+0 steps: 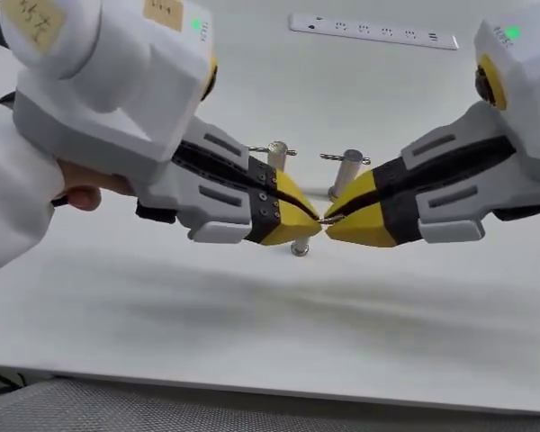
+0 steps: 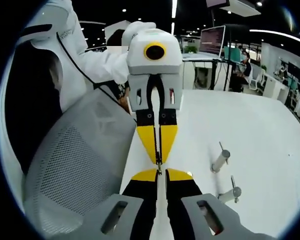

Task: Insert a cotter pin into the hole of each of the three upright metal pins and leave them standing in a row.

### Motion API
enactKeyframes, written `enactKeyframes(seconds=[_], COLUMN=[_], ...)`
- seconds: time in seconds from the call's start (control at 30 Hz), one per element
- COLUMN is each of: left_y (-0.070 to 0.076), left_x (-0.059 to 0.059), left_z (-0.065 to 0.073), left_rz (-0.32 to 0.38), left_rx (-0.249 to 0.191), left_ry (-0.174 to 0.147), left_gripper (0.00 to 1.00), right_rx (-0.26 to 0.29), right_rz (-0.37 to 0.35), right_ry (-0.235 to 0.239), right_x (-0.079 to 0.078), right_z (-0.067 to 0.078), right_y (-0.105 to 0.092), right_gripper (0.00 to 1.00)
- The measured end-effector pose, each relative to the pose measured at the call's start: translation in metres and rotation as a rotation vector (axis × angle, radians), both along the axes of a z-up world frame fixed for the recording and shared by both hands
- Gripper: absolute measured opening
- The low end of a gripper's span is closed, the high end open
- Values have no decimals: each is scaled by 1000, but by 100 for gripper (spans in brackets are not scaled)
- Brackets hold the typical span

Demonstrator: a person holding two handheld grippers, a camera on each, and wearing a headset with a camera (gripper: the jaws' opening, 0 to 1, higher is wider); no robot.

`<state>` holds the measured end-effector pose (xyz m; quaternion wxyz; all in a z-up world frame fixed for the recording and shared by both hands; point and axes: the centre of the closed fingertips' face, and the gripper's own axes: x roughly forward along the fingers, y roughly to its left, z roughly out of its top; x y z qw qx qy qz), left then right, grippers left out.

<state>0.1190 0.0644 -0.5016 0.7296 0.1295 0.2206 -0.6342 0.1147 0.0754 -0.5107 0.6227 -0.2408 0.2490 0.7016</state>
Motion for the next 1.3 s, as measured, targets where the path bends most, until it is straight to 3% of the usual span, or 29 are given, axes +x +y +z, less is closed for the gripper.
enactKeyframes(seconds=[0.3,0.7,0.77,0.8,0.83,0.87,0.93,1.03,1.1,1.3], left_y=[-2,-2,-2,-2,-2,-2,-2,-1,4,9], left_x=[-2,-2,-1,2,2,4,6,10,19,33], left_z=[-2,1,-1,-2,-3,-3,-4,-5,-11,-22], left_rz=[-1,0,45,50,48,33,13,75,97,151], left_rx=[10,-13,-26,-30,-29,-28,-30,-37,-11,2], left_ry=[26,18,80,84,69,22,-31,14,-26,-29], left_gripper=[0,0,0,0,0,0,0,5,13,17], right_rx=[-26,-29,-33,-35,-36,-35,-30,-42,-47,-106], right_rz=[45,37,30,25,12,8,-6,-35,-62,-132], right_ry=[-10,-11,-14,-15,-20,-18,-10,-13,-10,-24], right_x=[-6,-3,-1,0,4,5,6,11,16,27], right_z=[-2,-6,-7,-8,-10,-11,-12,-17,-20,-36], right_y=[-1,-3,-3,-3,-4,-4,-4,-10,-14,-25], right_gripper=[0,0,0,0,0,0,0,0,0,0])
